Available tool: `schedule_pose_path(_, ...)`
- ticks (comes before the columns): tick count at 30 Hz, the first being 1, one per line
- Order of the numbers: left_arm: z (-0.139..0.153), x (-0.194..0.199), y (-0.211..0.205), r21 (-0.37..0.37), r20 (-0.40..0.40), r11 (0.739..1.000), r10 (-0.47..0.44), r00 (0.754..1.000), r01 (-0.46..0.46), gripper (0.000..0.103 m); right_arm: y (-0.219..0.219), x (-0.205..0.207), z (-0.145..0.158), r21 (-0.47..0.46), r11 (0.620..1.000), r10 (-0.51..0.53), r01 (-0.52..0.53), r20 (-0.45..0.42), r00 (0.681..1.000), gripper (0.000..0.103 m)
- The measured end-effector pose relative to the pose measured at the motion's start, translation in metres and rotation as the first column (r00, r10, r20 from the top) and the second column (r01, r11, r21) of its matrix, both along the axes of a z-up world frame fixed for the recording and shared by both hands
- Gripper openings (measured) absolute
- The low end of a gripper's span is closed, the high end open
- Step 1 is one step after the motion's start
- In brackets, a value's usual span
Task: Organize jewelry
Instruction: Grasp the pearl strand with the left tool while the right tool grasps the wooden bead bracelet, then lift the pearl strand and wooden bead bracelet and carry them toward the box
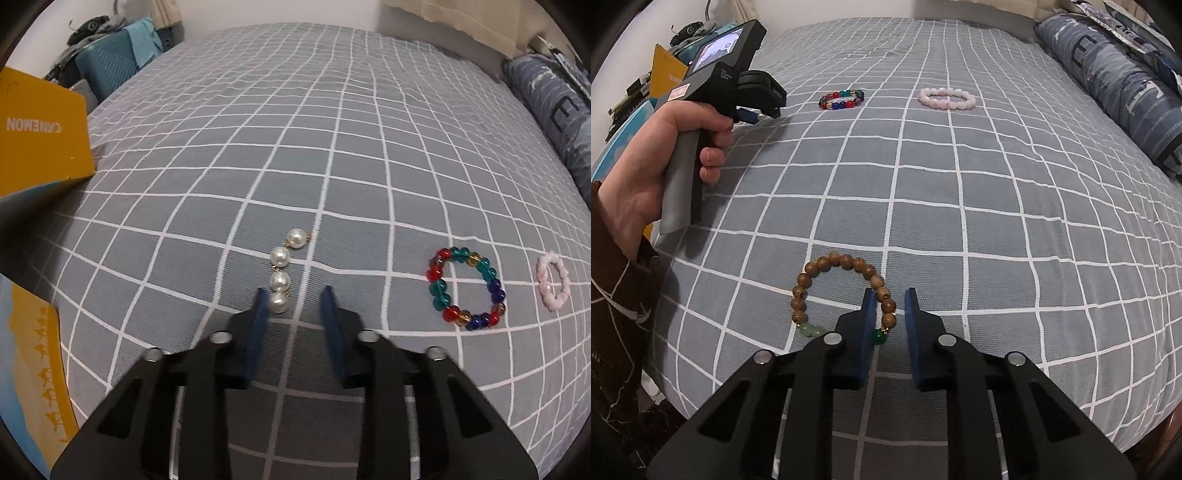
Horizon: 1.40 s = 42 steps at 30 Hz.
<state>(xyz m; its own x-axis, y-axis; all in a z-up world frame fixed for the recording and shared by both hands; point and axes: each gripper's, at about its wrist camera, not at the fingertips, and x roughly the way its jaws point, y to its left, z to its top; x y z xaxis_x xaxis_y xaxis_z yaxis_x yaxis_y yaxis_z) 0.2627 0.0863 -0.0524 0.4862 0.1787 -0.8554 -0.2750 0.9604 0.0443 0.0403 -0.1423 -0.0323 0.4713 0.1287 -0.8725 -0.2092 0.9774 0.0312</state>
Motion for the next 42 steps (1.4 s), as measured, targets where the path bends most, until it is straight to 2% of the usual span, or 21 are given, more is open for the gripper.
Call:
schedule_pose_path(3, 0.0, 0.0, -0.001, 0.011, -0.011, 1.0, 0.004, 1.0, -0.003, 0.011, 0.0, 0.0, 0.0, 0.002, 1.0, -0.002, 0.002, 0.001, 1.0, 0.013)
schedule_pose_path(23, 0.018, -0.014, 0.001, 0.01, -0.026, 1.0, 0.003, 1.0, -0.003, 0.01, -0.006, -0.003, 0.012, 0.001, 0.999, -0.041, 0.041, 0.034, 0.999, 0.011)
schedule_pose_path(27, 0.022, -0.021, -0.001, -0.019, -0.03, 1.0, -0.002, 1.0, 0.002, 0.01, -0.011, -0.001, 0.017, 0.006, 0.998, -0.057, 0.057, 0.047, 0.997, 0.01)
schedule_pose_path(42, 0.045, -0.053, -0.015, -0.007, 0.007, 0.999, -0.043, 0.999, 0.043, 0.01, -0.016, 0.004, 0.035, 0.016, 0.997, -0.079, 0.077, 0.096, 0.992, 0.01)
